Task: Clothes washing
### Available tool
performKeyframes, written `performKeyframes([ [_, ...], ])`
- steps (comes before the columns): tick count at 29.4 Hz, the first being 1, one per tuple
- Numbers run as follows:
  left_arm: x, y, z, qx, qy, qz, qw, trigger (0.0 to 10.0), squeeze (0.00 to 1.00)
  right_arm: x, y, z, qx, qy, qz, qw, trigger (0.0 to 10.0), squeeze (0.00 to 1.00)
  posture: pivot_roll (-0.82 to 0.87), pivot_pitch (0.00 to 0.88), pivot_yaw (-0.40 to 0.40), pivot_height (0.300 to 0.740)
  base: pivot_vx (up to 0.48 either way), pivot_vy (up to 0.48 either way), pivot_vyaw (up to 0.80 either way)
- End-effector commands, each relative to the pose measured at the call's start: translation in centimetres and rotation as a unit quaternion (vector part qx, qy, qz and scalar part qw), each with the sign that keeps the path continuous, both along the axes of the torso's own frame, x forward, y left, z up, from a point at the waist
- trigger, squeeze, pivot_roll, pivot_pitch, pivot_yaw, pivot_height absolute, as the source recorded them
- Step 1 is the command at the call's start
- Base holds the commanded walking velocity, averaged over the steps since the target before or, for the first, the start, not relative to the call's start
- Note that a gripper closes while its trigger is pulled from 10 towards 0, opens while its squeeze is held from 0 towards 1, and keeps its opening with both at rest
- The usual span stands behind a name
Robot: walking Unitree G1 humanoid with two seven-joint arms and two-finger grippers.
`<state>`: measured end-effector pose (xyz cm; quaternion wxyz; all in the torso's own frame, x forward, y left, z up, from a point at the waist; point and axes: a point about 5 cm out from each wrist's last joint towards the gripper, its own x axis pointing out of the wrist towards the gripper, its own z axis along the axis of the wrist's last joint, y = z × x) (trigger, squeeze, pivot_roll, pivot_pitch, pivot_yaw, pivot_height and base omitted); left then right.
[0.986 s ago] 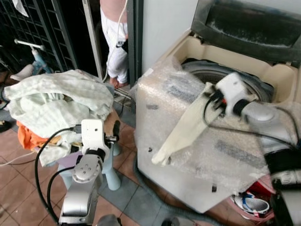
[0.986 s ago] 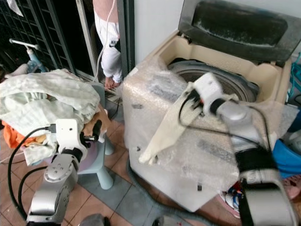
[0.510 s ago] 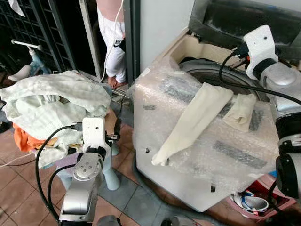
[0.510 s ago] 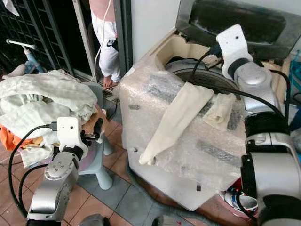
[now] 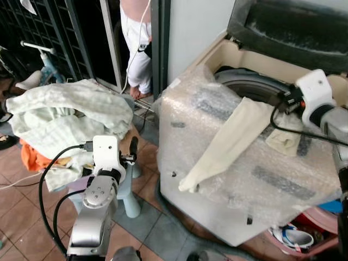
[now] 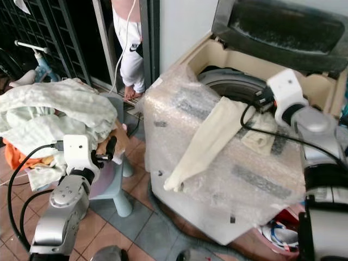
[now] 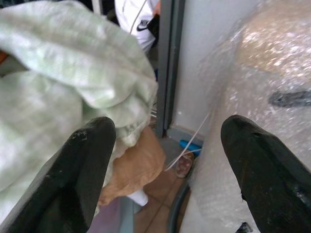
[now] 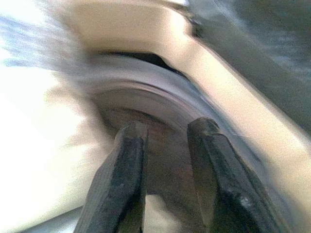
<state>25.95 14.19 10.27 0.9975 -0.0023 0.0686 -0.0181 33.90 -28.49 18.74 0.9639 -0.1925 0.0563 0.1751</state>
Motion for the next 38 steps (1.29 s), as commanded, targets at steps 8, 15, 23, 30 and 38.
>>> performKeyframes([
  [8,0.0,0.3,0.1,0.004,-0.004,0.001,1.000,10.0,0.00,-3.3,-1.1,-0.2,0.081,0.018,0.072,0.994,10.0,1.00,-0.06,0.000,-0.021,0.740,0.000,0.000,0.00],
  [15,0.0,0.0,0.2,0.002,-0.006,-0.003,1.000,10.0,0.00,-5.2,-2.1,0.1,0.105,0.075,0.133,0.983,10.0,1.00,-0.06,0.000,-0.011,0.740,0.000,0.000,0.00],
  [23,0.1,0.0,0.3,0.003,-0.009,-0.005,1.000,10.0,0.00,-6.7,-3.5,-1.5,0.065,0.177,0.156,0.970,10.0,1.00,-0.05,0.000,-0.014,0.740,0.000,0.000,0.00],
  [30,0.1,-0.2,0.3,0.002,-0.009,-0.006,1.000,10.0,0.00,-3.2,-3.5,-2.2,-0.031,0.108,0.043,0.993,10.0,1.00,-0.05,0.000,-0.016,0.740,0.000,0.000,0.00],
  [38,0.4,-0.2,0.4,0.004,-0.012,-0.006,1.000,10.0,0.00,1.1,-1.3,5.1,0.023,-0.132,-0.072,0.988,10.0,0.57,-0.04,0.000,-0.017,0.740,0.000,0.000,0.00],
])
